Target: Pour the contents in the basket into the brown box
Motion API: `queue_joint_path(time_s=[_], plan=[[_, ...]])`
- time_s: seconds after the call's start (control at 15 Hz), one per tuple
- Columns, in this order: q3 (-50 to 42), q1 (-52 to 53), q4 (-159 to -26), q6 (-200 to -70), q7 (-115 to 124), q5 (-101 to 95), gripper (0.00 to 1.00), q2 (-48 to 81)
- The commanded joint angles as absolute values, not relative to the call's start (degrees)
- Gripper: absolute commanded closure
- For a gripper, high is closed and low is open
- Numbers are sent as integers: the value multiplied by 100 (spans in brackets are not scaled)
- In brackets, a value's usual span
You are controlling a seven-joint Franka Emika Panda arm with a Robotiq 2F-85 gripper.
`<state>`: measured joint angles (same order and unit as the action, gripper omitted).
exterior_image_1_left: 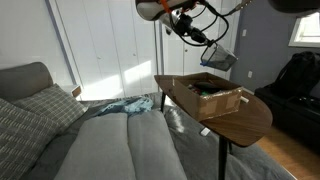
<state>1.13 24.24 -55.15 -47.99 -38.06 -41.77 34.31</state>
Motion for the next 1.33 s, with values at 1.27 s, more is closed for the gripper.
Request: queue_joint_path(time_s=[1.27], plan=[[-3359,4772,-5796,-5019,-9750,-8068,98,5074]])
